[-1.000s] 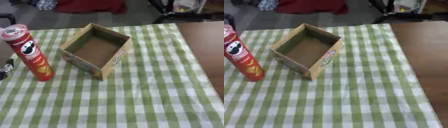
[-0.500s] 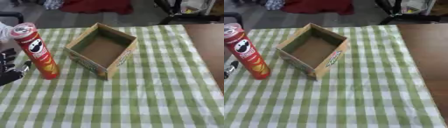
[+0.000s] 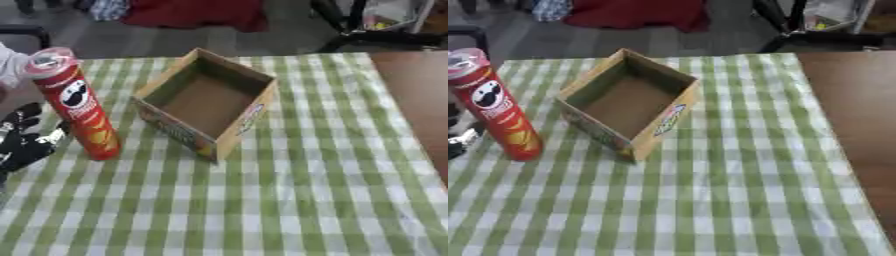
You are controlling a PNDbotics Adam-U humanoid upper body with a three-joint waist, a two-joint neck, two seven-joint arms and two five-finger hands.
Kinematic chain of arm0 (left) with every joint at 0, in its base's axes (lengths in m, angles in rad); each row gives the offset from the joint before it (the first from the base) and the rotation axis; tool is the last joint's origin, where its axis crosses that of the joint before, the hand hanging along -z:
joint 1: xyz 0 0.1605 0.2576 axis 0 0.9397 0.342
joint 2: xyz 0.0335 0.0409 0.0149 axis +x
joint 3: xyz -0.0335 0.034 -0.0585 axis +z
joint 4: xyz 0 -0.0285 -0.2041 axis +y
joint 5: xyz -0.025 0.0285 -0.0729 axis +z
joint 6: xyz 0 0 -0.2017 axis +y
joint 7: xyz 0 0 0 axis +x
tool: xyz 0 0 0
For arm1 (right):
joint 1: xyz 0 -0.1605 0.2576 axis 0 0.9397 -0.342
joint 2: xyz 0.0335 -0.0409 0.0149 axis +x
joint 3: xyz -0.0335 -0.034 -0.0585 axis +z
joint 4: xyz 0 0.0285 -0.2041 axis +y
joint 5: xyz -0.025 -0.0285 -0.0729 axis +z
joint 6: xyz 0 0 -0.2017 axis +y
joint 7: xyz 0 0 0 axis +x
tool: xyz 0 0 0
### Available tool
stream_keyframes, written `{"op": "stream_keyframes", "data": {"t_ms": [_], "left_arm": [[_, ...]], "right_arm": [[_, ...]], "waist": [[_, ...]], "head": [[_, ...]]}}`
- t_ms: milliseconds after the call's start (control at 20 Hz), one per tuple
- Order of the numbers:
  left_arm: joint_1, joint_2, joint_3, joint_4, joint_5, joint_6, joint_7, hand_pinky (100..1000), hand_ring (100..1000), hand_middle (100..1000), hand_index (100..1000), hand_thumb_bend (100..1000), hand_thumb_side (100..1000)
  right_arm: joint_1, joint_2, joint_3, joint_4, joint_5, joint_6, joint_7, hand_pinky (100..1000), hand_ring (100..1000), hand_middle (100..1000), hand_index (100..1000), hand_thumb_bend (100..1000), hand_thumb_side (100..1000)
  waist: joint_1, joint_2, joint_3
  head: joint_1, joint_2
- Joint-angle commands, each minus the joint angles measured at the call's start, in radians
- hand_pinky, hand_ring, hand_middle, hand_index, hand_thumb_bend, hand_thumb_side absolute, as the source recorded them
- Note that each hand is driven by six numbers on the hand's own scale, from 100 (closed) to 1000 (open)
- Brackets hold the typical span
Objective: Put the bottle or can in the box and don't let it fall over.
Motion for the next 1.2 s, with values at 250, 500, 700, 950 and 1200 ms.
{"op": "stream_keyframes", "data": {"t_ms": [250, 500, 700, 950, 1200], "left_arm": [[-0.026, 0.017, -0.002, 0.005, 0.01, -0.029, -0.026, 911, 977, 903, 966, 398, 479], [-0.028, 0.017, -0.002, 0.015, 0.021, -0.051, -0.046, 909, 980, 902, 961, 392, 486], [-0.035, 0.02, -0.004, 0.025, 0.023, -0.048, -0.04, 906, 979, 896, 959, 395, 482], [-0.051, 0.025, -0.015, 0.033, 0.022, -0.045, -0.04, 902, 979, 889, 951, 400, 486], [-0.068, 0.027, -0.021, 0.043, 0.018, -0.045, -0.047, 900, 978, 888, 953, 403, 482]], "right_arm": [[-0.013, -0.016, -0.002, -0.02, 0.007, 0.0, 0.005, 853, 877, 833, 927, 100, 544], [-0.013, -0.015, -0.001, -0.02, 0.008, 0.0, 0.006, 853, 875, 831, 928, 100, 543], [-0.014, -0.013, 0.002, -0.021, 0.007, 0.001, 0.009, 855, 874, 830, 928, 100, 542], [-0.014, -0.012, 0.004, -0.021, 0.01, 0.001, 0.011, 857, 873, 829, 928, 100, 542], [-0.015, -0.011, 0.005, -0.021, 0.011, 0.002, 0.013, 858, 874, 829, 928, 100, 539]], "waist": [[-0.005, -0.007, 0.0], [-0.007, -0.004, 0.0], [-0.008, -0.004, 0.0], [-0.011, -0.002, -0.001], [-0.011, 0.001, -0.003]], "head": [[0.002, -0.011], [0.002, -0.012], [0.003, -0.015], [0.006, -0.021], [0.007, -0.023]]}}
